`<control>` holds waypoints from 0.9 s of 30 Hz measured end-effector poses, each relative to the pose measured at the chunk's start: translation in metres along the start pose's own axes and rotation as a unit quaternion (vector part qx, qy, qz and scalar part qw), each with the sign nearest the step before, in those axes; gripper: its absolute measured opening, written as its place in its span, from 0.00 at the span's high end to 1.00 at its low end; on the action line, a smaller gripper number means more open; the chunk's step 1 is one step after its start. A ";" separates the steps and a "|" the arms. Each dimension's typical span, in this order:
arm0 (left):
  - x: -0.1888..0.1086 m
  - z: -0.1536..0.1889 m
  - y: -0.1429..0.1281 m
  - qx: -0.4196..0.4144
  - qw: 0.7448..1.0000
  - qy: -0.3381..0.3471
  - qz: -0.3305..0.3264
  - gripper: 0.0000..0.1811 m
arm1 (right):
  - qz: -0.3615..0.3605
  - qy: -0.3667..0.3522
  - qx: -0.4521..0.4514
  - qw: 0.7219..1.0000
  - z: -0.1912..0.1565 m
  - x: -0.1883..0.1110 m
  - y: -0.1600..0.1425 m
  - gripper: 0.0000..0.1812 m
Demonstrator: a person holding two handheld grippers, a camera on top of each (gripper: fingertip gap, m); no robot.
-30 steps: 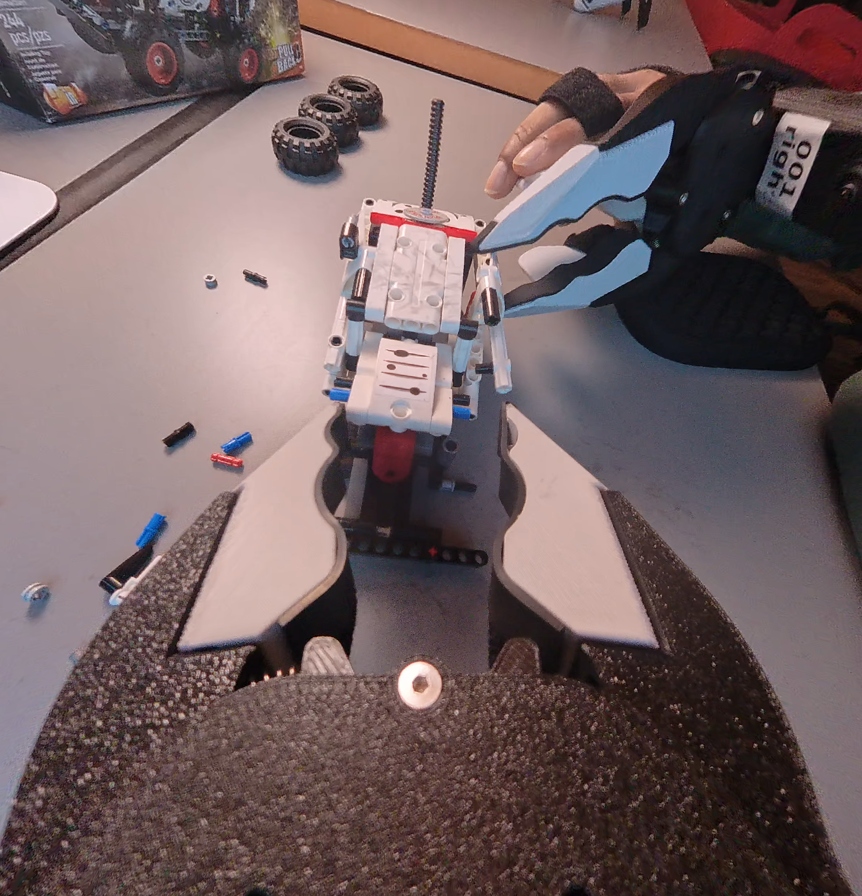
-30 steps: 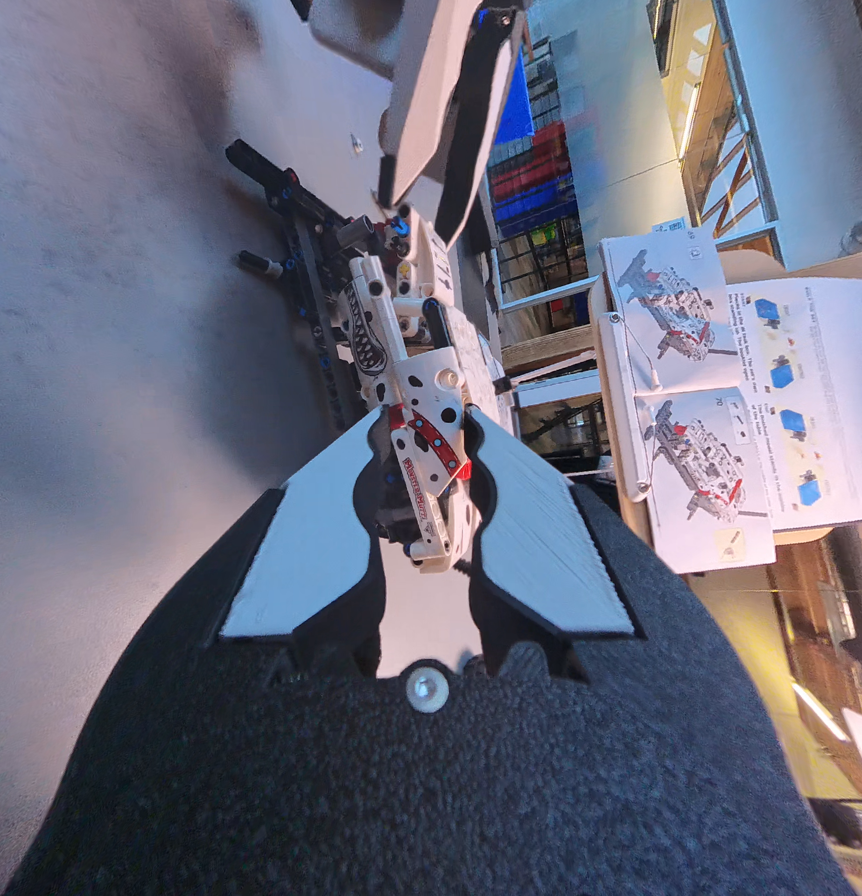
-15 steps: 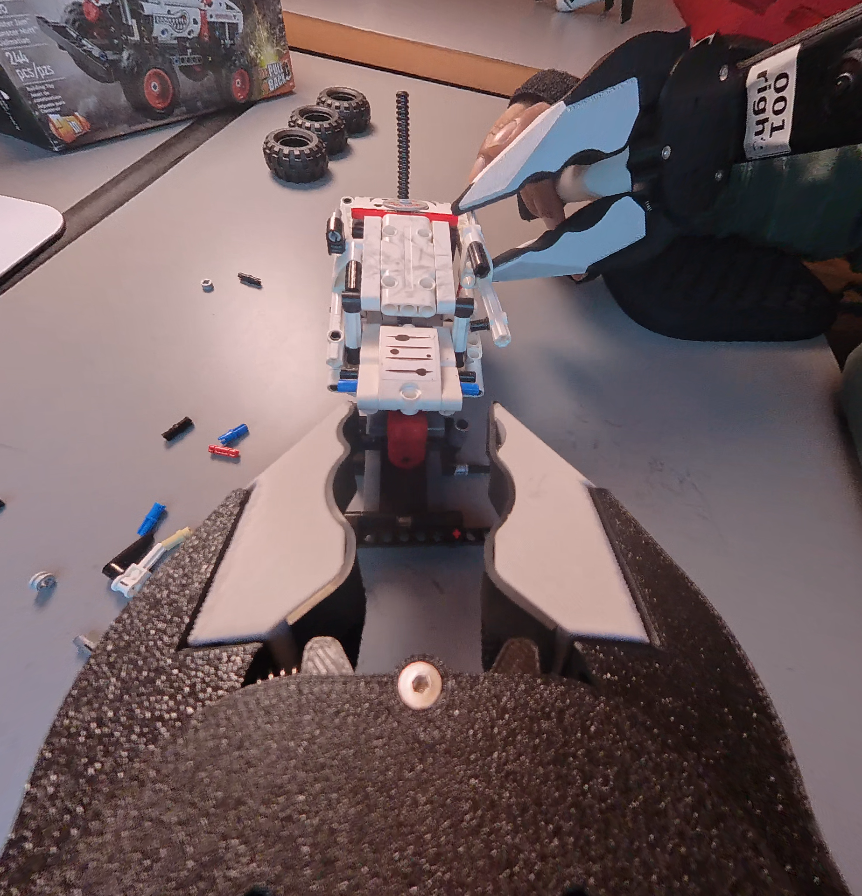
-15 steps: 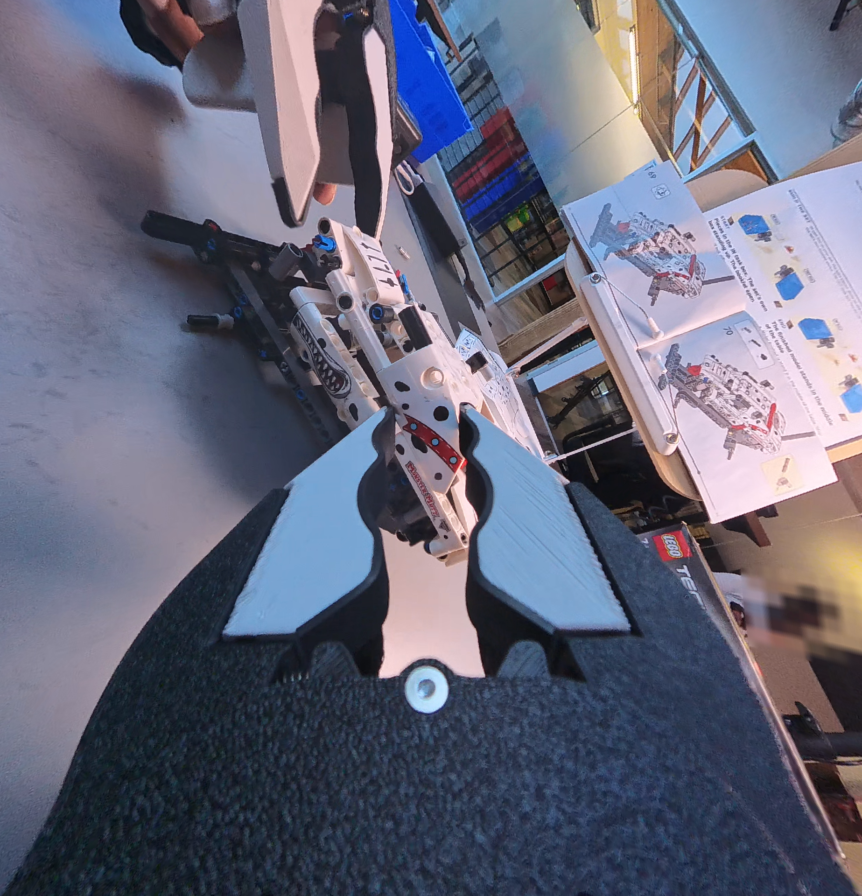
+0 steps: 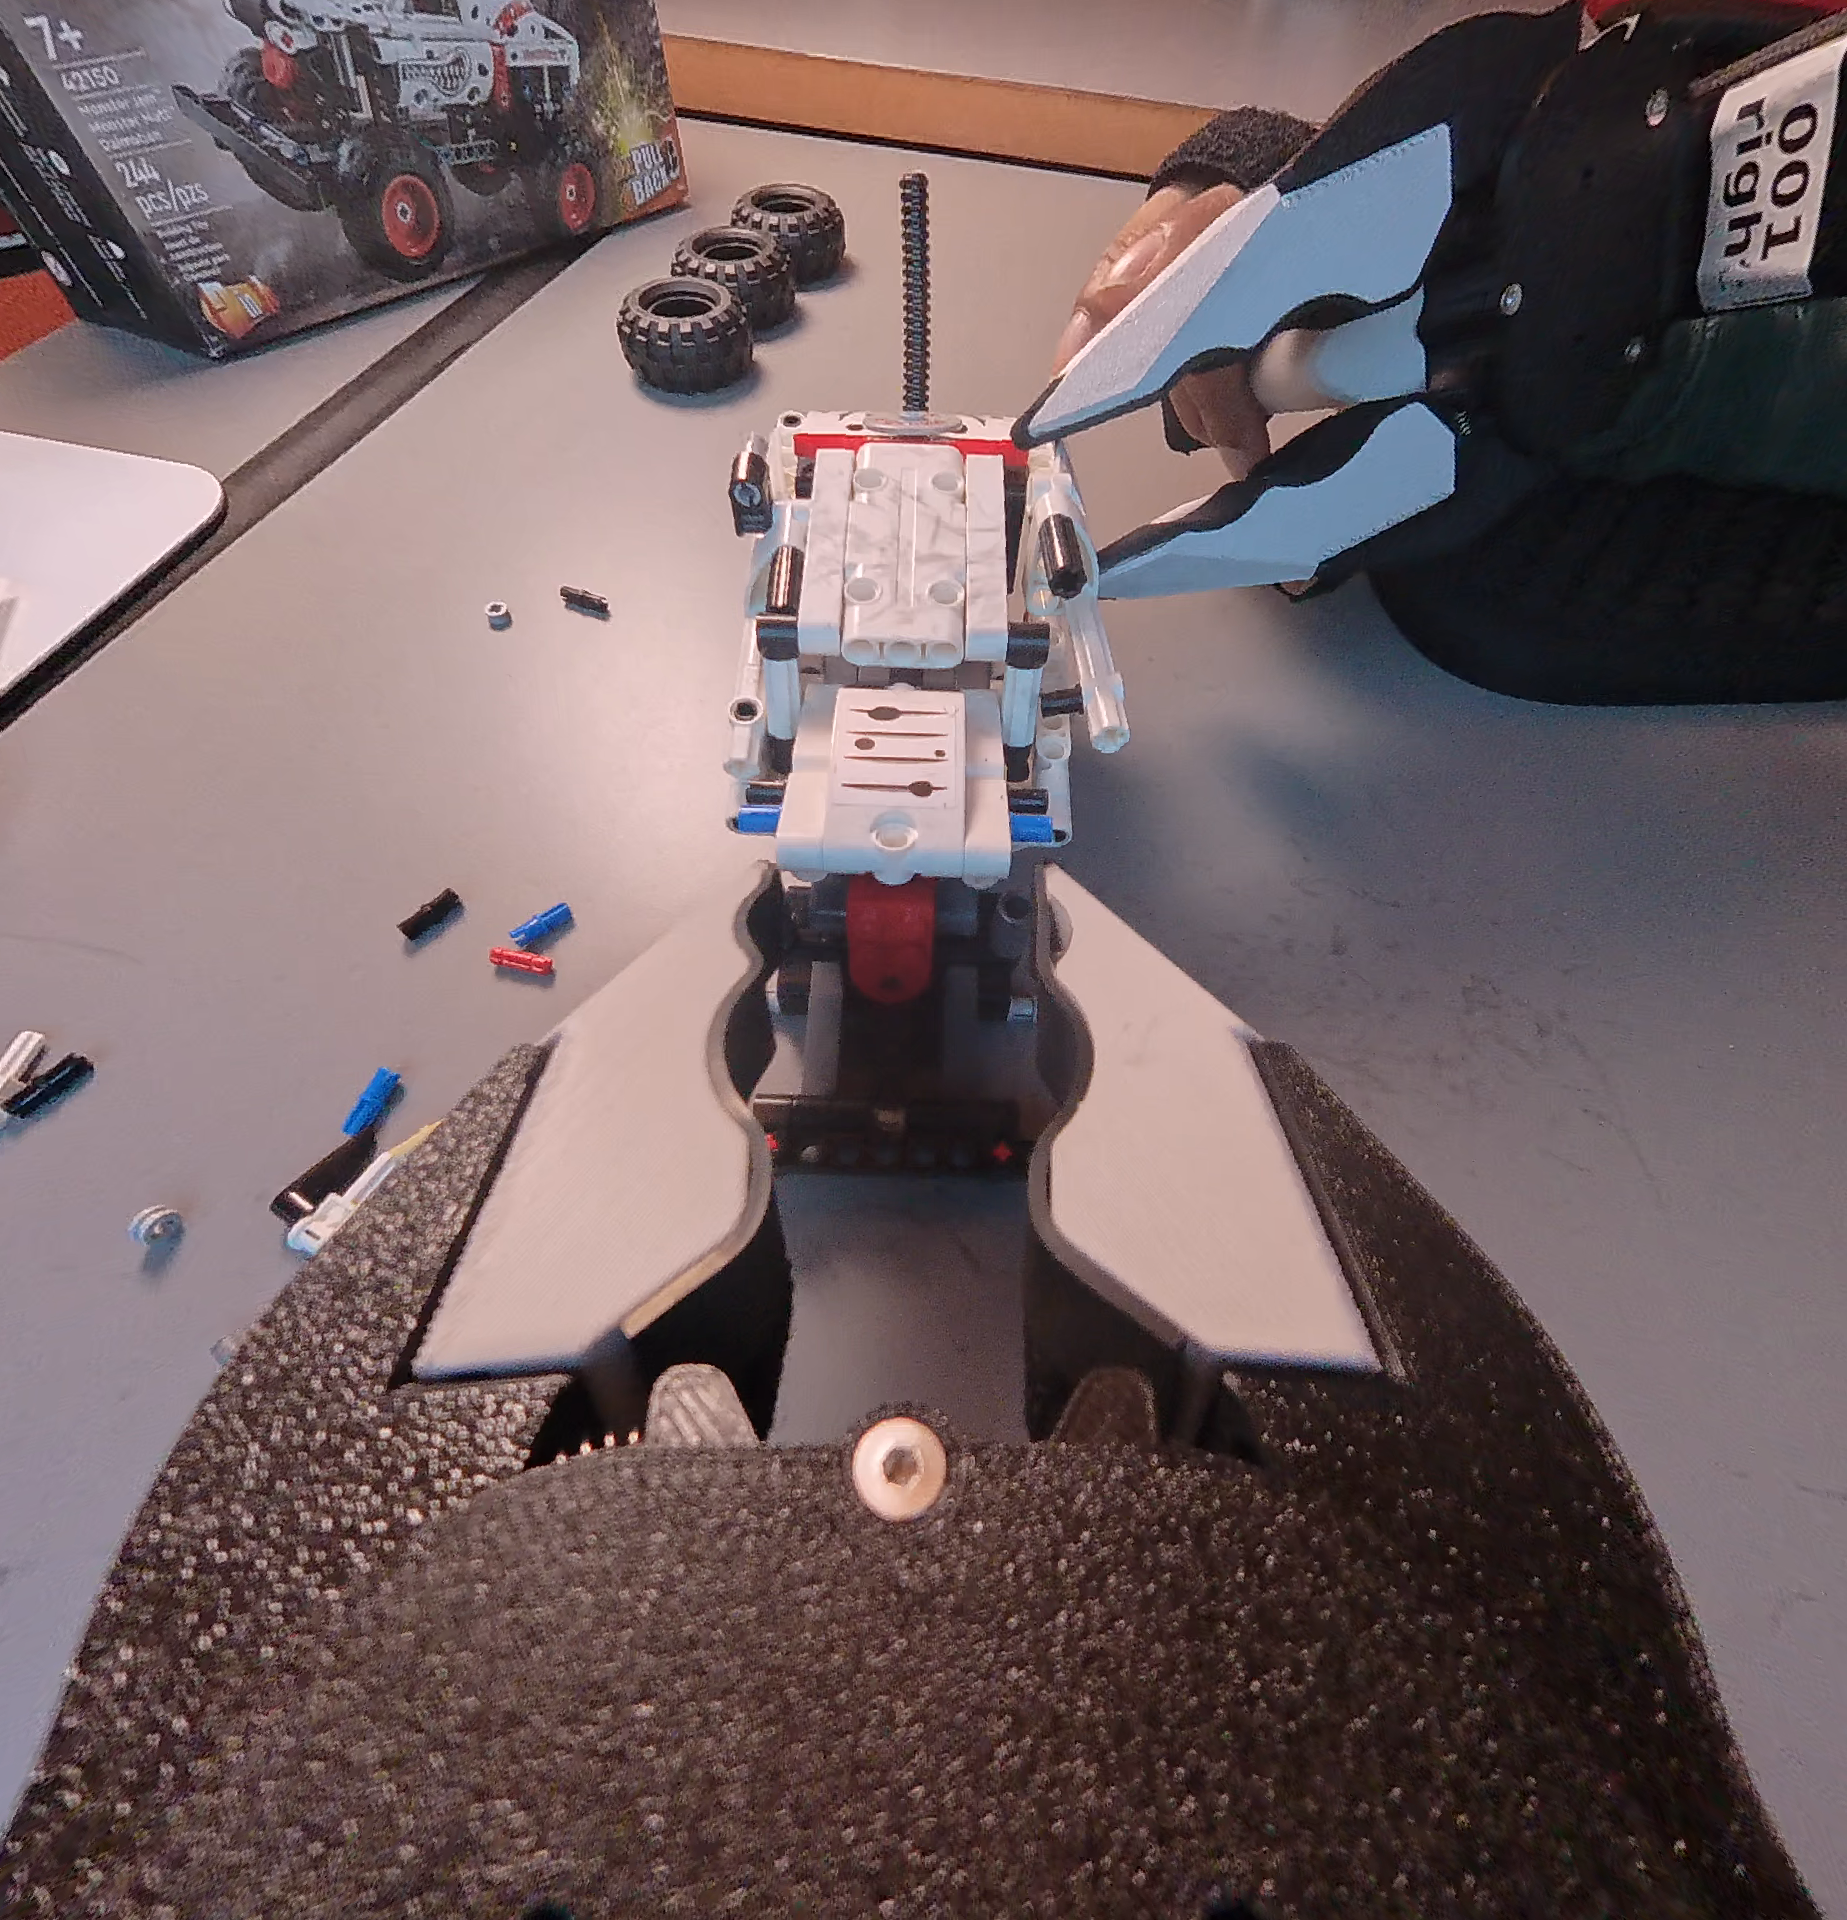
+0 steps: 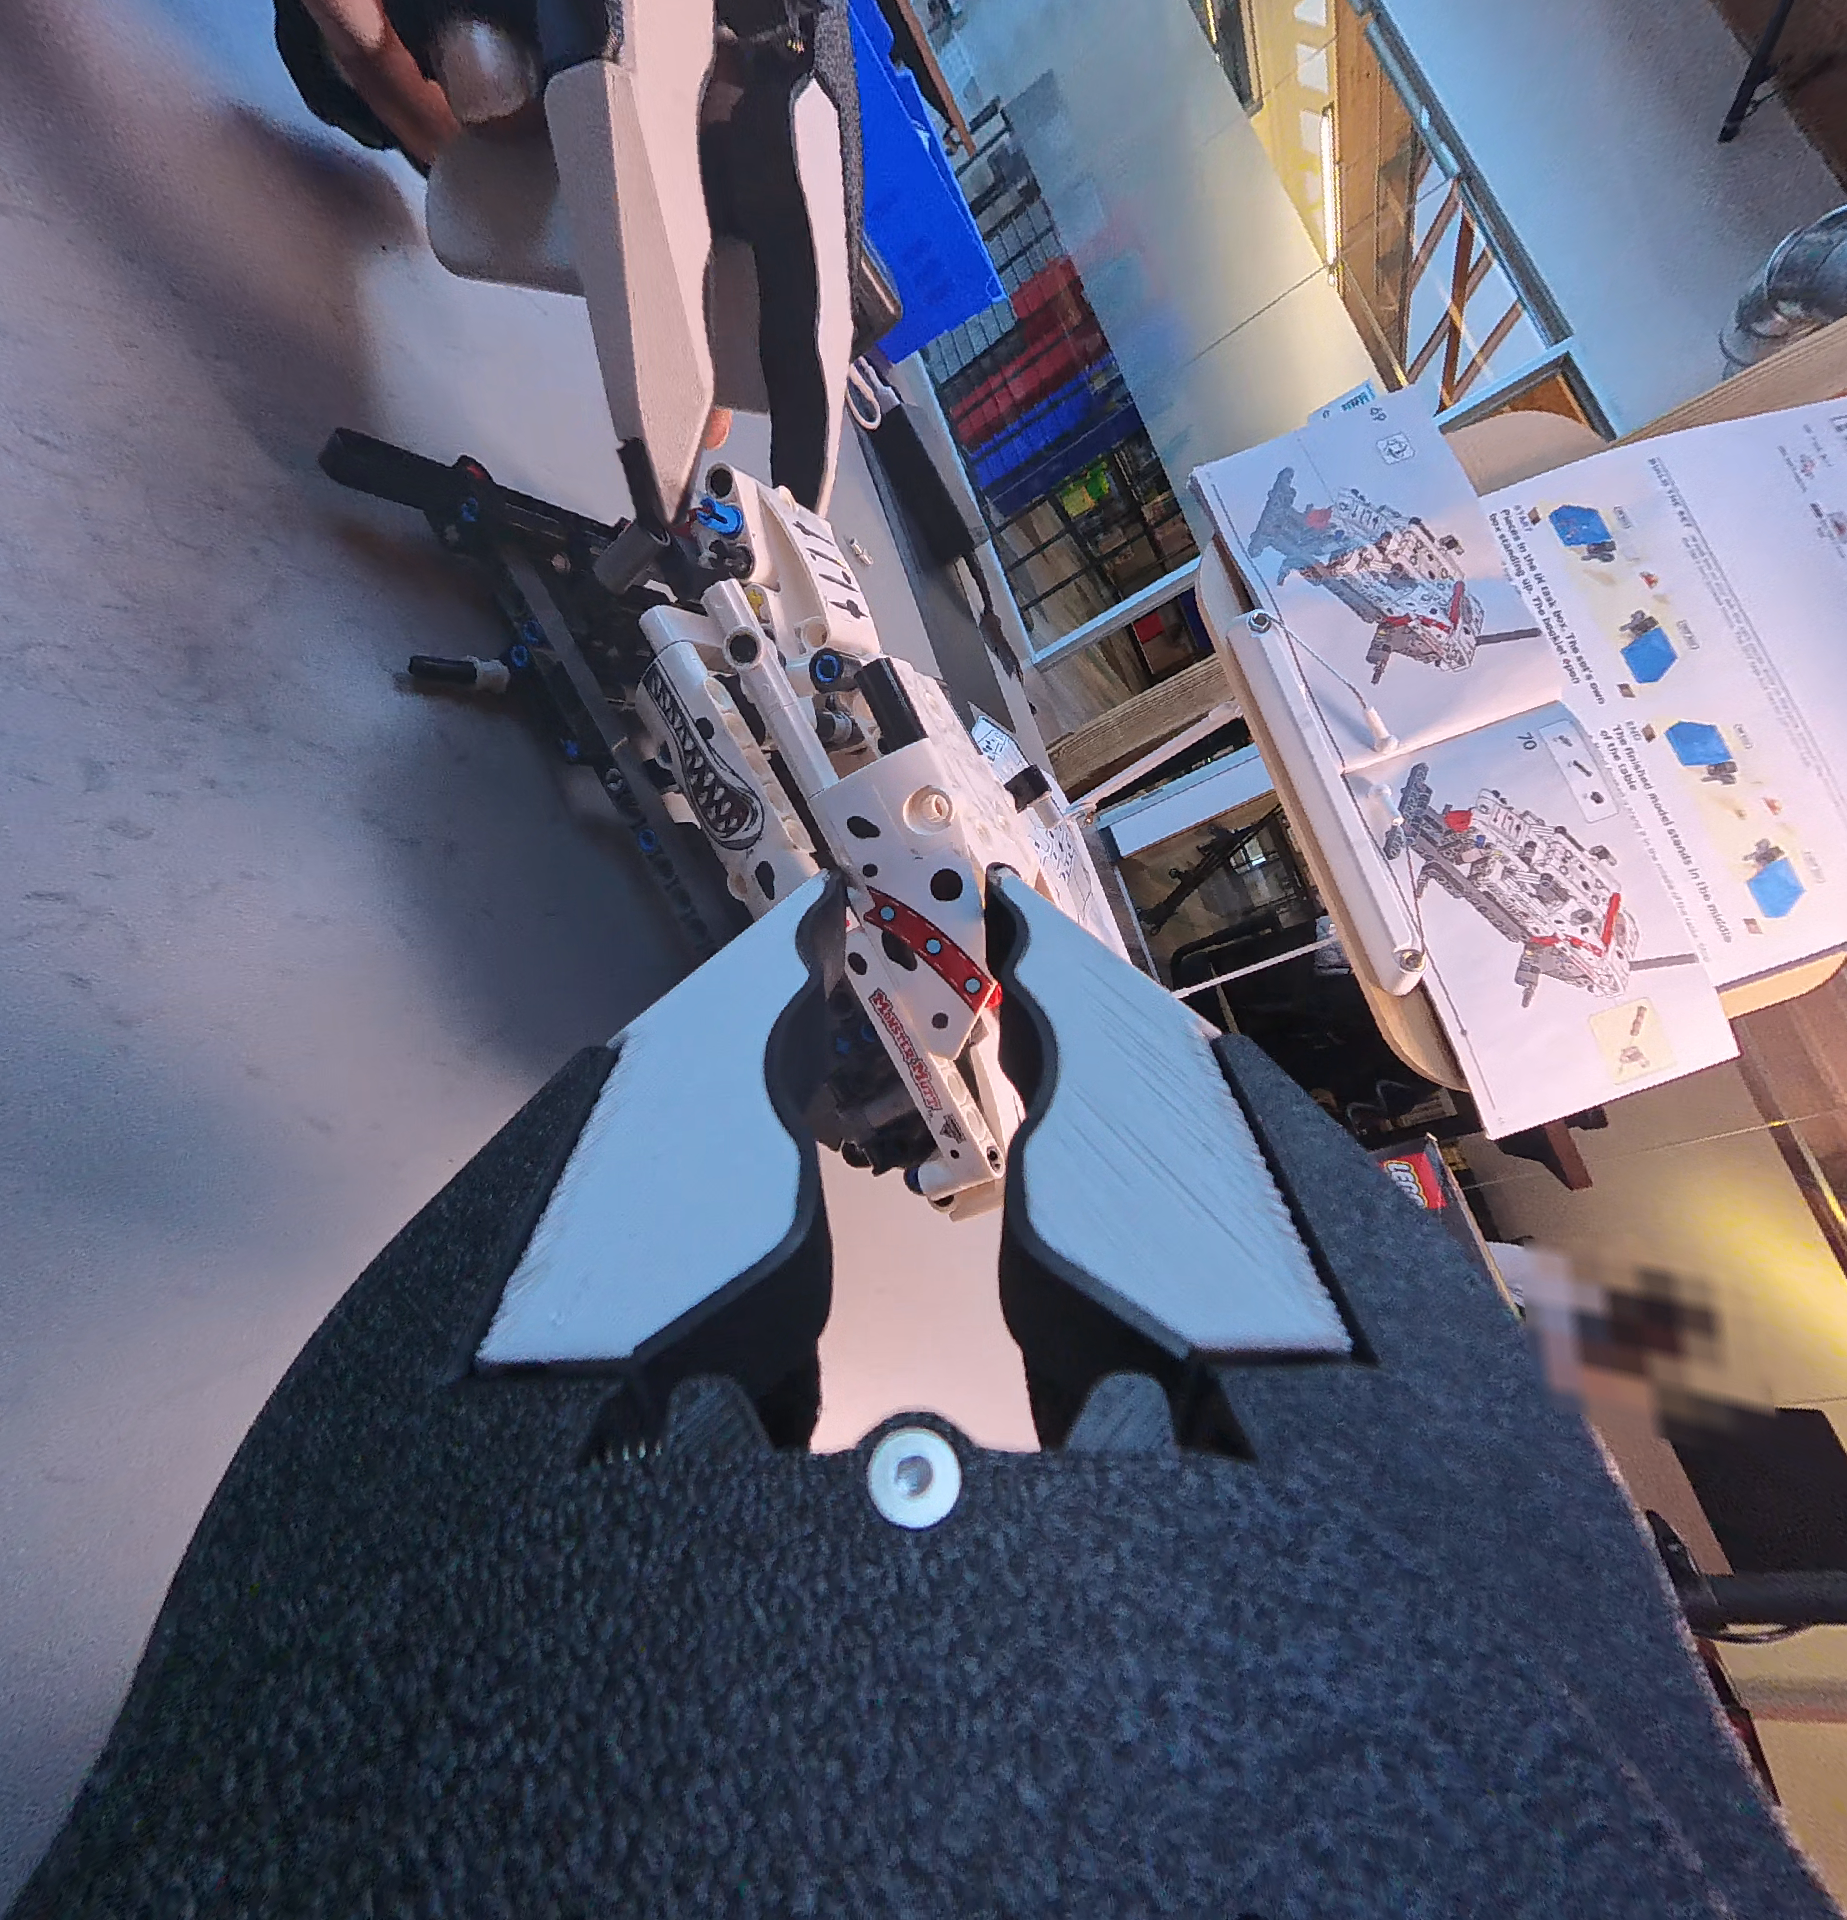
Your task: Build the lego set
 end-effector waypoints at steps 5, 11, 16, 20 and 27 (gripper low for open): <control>0.000 -0.001 0.001 -0.002 1.000 0.012 -0.002 0.77 | 0.001 -0.001 0.007 1.000 -0.001 0.000 0.001 0.86; 0.000 -0.003 0.001 -0.020 1.000 0.006 -0.002 0.77 | 0.005 -0.003 -0.004 1.000 -0.003 0.001 0.002 0.86; 0.000 -0.004 0.001 -0.029 1.000 0.002 0.002 0.77 | 0.008 0.000 -0.047 0.999 -0.006 0.001 0.002 0.86; 0.000 -0.005 0.001 -0.035 0.999 -0.001 0.004 0.77 | 0.009 0.013 -0.075 0.997 -0.008 0.000 0.002 0.86; 0.000 -0.005 0.001 -0.036 0.999 0.001 0.003 0.78 | -0.001 0.014 -0.090 0.996 -0.007 0.000 0.004 0.86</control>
Point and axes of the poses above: each gripper's, where its closed fingertips meet, x out along the fingers, y out of its top, z = x × y across the jaws, the point moved 6 cm from there along -x, back along the fingers, and after that the axes turned 1 degree about z, right-handed, at the moved point
